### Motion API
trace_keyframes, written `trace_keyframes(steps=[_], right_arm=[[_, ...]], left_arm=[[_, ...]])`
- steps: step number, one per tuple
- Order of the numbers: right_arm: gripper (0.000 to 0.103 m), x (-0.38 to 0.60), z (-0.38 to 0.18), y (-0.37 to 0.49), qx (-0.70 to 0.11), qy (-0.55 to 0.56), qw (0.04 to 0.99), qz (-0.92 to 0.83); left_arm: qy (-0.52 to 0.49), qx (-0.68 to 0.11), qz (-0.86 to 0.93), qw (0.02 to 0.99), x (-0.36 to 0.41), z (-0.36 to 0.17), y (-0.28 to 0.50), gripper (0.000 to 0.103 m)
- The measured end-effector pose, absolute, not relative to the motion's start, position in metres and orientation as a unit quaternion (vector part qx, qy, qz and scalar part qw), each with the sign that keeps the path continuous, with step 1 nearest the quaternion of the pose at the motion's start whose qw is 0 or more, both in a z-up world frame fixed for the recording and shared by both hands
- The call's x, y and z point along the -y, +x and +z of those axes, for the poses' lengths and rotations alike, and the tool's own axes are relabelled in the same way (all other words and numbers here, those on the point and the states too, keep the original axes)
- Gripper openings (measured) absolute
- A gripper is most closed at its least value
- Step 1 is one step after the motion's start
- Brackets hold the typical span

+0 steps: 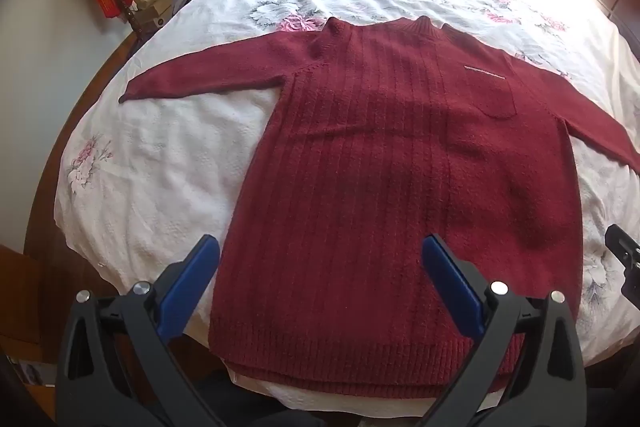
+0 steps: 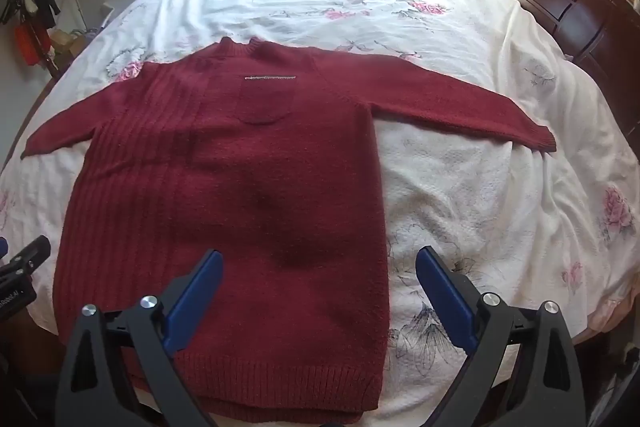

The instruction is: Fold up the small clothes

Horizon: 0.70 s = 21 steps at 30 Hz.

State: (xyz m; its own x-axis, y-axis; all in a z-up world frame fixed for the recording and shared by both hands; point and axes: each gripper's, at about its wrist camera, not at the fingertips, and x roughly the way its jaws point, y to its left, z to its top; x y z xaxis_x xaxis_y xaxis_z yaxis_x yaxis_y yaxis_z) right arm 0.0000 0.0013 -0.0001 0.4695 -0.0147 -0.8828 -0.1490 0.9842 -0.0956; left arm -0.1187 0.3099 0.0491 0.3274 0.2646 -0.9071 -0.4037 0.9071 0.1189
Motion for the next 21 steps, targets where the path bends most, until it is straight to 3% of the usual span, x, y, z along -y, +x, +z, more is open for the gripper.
trace_keyframes(steps=[21], right_arm=[[0.097,-0.013,-0.013,-0.005,-0.531,-0.058,0.843,0.069]], left_arm=[[-0.058,-0.540,0.200,0.816,-0.305,0.036,-0.119,0.100]])
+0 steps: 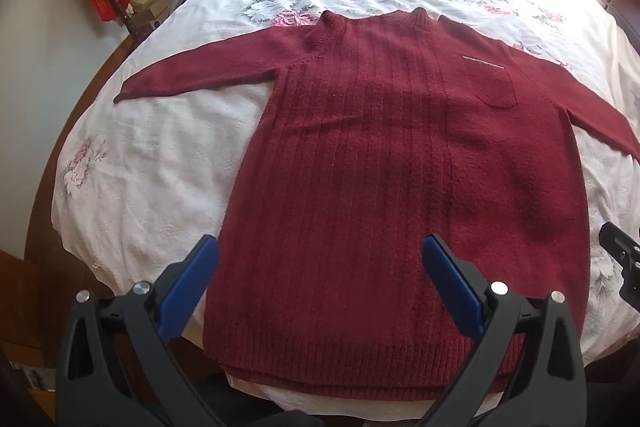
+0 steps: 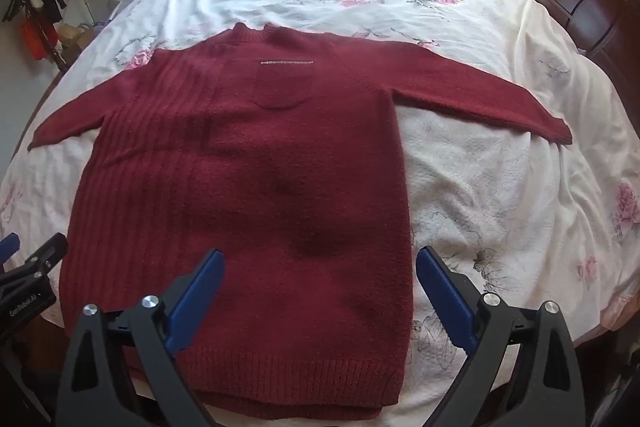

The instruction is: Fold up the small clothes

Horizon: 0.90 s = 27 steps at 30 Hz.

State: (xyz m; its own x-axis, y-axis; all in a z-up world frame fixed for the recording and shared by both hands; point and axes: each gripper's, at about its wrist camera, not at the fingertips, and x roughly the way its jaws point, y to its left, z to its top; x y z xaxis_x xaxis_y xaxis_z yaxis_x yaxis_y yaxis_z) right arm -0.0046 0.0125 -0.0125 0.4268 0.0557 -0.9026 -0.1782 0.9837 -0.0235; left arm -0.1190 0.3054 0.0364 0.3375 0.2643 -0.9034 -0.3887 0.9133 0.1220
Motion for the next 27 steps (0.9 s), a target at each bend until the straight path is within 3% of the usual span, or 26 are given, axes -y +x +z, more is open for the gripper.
trace_keyframes(steps=[27], right_arm=[[0.097,-0.010,-0.015,-0.003,-0.539,-0.048,0.838,0.072]], left_arm=[[-0.060,-0.542,0.217,0.810,-0.316,0.032,-0.122,0.100]])
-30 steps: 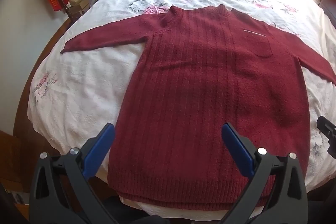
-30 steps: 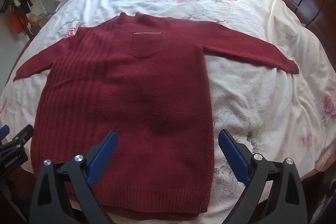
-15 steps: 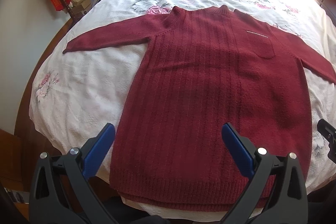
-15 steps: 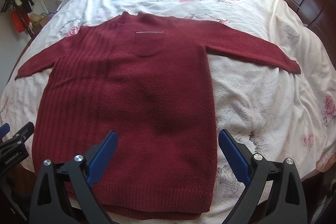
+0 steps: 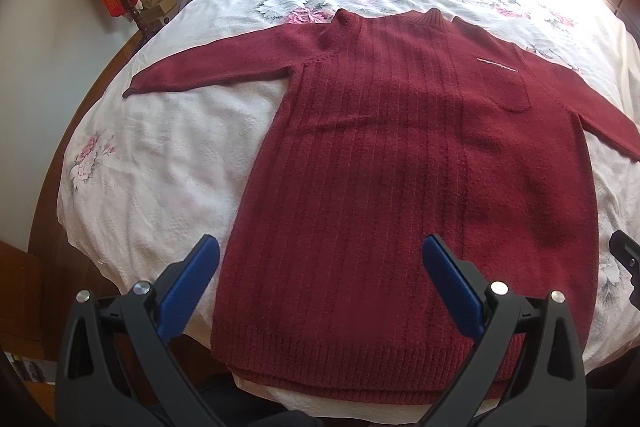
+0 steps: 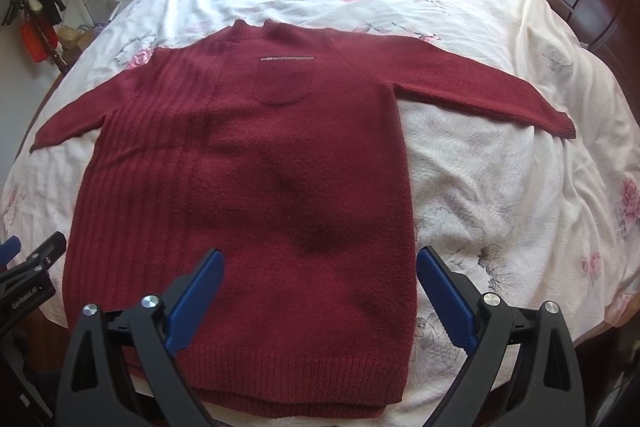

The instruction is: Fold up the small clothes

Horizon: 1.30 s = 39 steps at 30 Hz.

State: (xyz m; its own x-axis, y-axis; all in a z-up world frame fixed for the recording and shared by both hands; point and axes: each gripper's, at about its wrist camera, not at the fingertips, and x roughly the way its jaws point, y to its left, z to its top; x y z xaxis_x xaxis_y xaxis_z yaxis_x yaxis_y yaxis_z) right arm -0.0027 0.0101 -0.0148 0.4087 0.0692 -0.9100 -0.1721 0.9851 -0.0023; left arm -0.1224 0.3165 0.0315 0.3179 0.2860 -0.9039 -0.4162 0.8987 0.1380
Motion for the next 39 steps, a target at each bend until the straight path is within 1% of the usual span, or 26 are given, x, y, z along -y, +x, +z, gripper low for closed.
trace_keyframes(steps=[39], right_arm=[[0.097,-0.0088,-0.0128,-0.0010,-0.538,-0.046,0.839,0.074]], left_arm=[[-0.060,-0.547,0.227,0.804,-0.3216,0.0286,-0.1230,0.100]])
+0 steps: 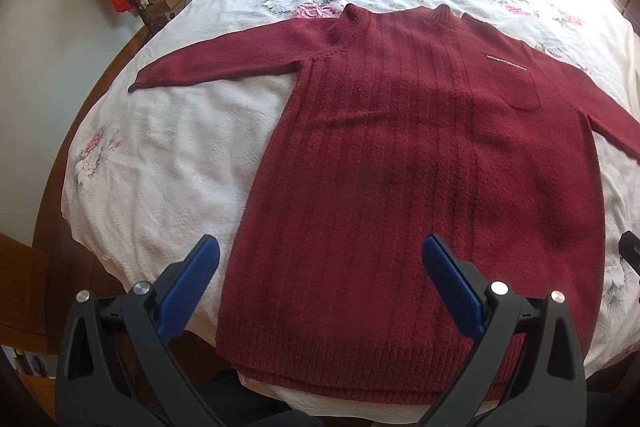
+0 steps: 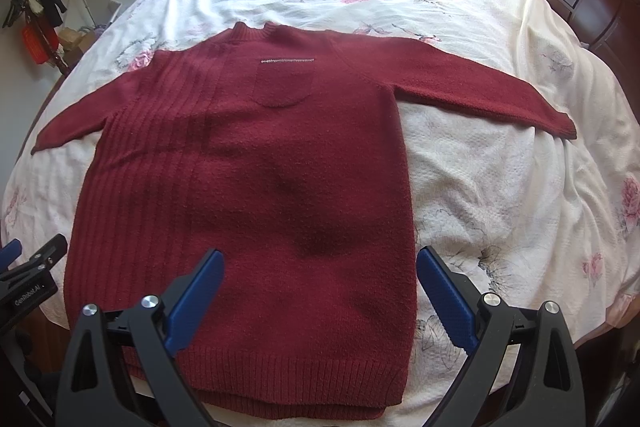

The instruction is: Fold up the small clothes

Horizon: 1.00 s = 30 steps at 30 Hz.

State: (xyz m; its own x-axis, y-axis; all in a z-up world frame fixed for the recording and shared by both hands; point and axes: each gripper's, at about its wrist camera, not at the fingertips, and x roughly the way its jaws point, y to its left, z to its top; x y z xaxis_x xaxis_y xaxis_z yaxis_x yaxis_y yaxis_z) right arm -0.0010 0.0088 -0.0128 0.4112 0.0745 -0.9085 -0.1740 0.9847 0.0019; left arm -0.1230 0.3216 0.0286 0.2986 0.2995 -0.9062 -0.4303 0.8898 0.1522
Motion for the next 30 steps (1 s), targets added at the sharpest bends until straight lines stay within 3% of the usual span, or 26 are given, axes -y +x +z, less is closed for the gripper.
trace_keyframes(steps=[20,30], right_arm=[[0.097,-0.005,-0.009,0.001,-0.527,-0.043,0.845,0.080],[0.097,0.033,-0.001,0.047,-0.546,-0.005,0.836,0.053]], left_arm=[[-0.059,-0.556,0.232,0.796,-0.323,0.025,-0.117,0.100],[-0.047,-0.546,0.214,0.809,-0.321,0.032,-0.078,0.100]])
